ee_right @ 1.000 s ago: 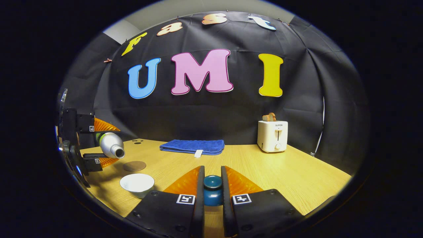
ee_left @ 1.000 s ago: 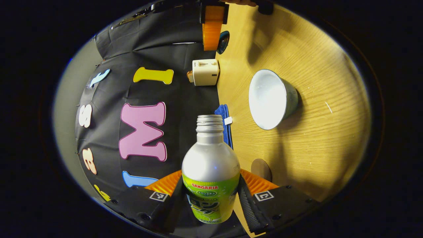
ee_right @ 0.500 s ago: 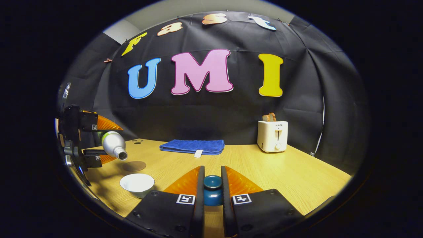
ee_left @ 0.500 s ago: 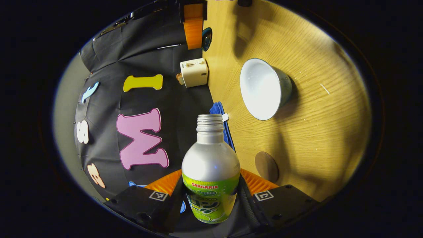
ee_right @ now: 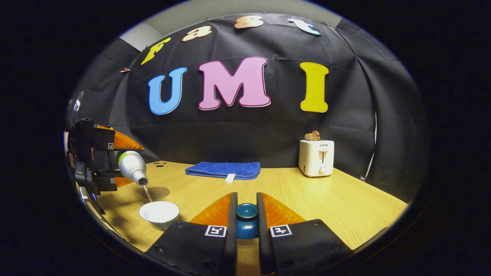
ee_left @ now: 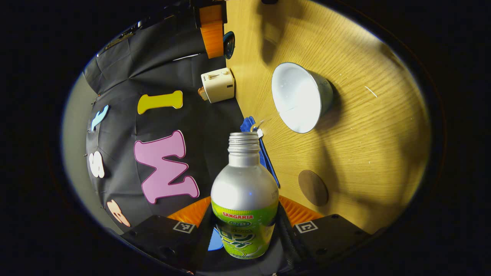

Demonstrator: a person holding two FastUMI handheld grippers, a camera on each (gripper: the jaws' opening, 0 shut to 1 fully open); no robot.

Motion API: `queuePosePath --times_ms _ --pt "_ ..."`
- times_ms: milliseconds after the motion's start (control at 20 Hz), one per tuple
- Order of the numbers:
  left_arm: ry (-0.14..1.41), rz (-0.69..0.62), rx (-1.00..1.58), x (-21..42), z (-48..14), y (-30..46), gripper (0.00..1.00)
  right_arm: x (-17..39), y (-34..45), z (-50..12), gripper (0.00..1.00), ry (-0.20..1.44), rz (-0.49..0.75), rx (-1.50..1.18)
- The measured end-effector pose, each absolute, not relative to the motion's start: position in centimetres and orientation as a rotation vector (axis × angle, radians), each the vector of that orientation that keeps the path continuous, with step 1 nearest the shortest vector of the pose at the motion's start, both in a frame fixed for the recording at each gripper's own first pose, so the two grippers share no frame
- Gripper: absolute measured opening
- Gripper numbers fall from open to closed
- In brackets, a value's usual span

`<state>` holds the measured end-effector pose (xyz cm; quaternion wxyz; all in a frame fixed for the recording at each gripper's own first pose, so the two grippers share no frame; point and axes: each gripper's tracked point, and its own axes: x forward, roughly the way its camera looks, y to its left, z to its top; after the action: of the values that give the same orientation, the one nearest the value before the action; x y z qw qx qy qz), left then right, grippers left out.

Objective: Open the teacup lid with one hand, grasp the water bottle and pour water into the teacup with the other hand; after pouring, place the water bottle on the coaster and then close the teacup lid.

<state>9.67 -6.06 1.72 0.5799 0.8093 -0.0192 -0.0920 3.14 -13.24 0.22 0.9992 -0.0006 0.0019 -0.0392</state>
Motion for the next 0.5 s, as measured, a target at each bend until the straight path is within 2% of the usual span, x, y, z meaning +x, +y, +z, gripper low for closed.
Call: queuePosePath --times_ms 500 --pt "-0.029 -0.222 1.952 9.38 2.38 -6.06 0.8 3.11 -13.24 0.21 0.26 0.004 -0.078 -0.001"
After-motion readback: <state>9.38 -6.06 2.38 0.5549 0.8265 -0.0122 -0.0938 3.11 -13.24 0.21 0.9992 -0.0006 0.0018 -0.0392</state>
